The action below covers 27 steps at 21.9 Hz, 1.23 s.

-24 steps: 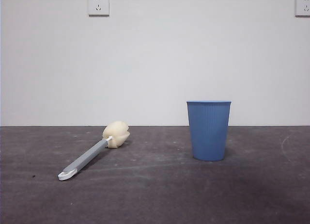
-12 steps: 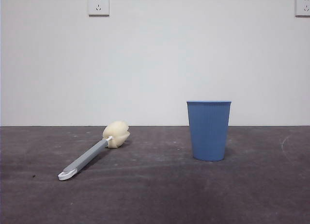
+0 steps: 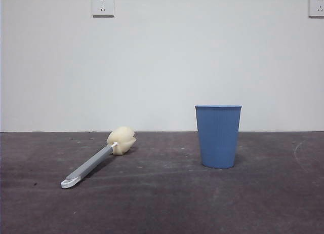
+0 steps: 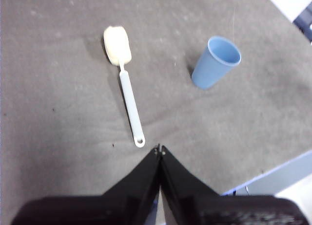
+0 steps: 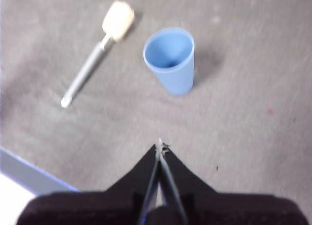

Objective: Pick up the cup brush,pick up the cup,insert the brush into the cup,clean the cup,put the cup brush back,put the cup back to the fixed position on the table

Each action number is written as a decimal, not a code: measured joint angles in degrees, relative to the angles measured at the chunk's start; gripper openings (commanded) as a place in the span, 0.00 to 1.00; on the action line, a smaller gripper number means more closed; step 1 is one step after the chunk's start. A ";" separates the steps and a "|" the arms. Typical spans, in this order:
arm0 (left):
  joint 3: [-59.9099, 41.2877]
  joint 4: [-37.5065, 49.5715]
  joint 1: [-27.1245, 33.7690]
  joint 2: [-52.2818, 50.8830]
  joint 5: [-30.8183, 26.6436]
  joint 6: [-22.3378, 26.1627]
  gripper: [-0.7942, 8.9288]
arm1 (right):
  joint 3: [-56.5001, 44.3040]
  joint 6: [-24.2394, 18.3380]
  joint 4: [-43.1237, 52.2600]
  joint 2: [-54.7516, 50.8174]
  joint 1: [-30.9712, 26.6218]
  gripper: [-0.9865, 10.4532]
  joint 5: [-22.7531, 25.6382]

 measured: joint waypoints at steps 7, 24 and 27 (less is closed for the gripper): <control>0.00 -2.73 0.00 1.25 0.00 2.64 0.08 | 0.00 -0.42 -0.87 0.52 0.00 0.11 0.00; 0.02 6.47 -3.67 8.74 2.75 -0.26 0.68 | 0.00 0.00 -0.94 0.52 0.00 0.58 -4.22; 0.02 10.99 -8.96 13.03 1.90 -2.45 0.68 | 0.00 0.44 -0.70 0.94 0.00 0.58 -4.42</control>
